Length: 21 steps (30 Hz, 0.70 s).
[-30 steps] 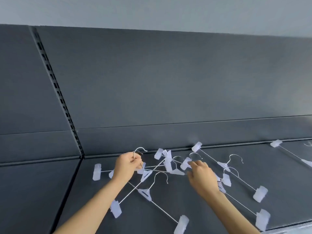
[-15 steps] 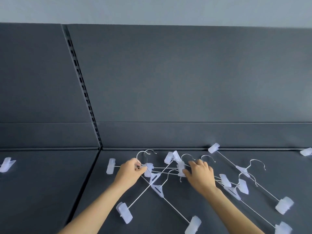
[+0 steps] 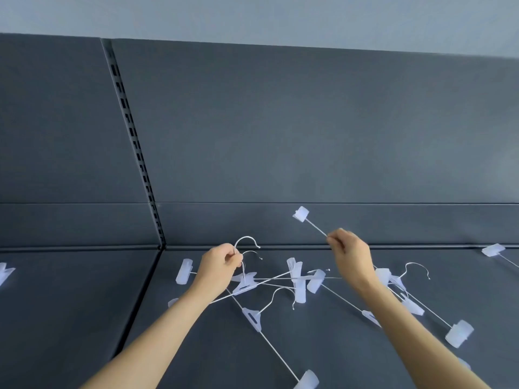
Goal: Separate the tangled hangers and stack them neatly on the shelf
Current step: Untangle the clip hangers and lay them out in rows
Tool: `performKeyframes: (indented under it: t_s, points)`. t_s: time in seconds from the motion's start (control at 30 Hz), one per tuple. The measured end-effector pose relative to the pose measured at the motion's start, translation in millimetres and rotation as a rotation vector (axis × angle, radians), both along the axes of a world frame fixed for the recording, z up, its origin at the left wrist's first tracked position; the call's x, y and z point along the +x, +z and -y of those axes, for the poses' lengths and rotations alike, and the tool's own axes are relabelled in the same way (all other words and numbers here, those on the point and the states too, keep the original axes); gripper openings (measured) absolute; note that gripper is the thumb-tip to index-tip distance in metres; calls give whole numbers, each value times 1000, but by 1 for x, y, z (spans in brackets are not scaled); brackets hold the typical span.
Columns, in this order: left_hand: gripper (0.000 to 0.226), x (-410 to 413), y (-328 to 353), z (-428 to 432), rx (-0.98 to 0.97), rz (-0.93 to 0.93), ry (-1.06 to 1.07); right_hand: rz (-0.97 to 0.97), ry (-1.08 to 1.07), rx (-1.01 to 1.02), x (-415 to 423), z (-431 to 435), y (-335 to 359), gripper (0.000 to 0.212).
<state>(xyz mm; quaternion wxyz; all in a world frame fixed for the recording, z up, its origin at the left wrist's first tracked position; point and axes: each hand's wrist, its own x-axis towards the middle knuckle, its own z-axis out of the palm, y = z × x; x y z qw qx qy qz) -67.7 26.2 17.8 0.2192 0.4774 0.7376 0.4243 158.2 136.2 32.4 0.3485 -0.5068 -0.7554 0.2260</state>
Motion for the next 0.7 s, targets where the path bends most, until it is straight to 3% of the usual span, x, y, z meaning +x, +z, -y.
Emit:
performKeyframes:
  t_s: [0.27,0.43,0.7]
  points:
    - [23,0,8,-2,37,53,-10,-389,98,-202,14,4,25,19]
    - [22,3,8,4,31,109,-48,4,64,-40,3,15,9,16]
    - [23,-25,6,21,14,165,23,236,-79,36,3,-1,2,21]
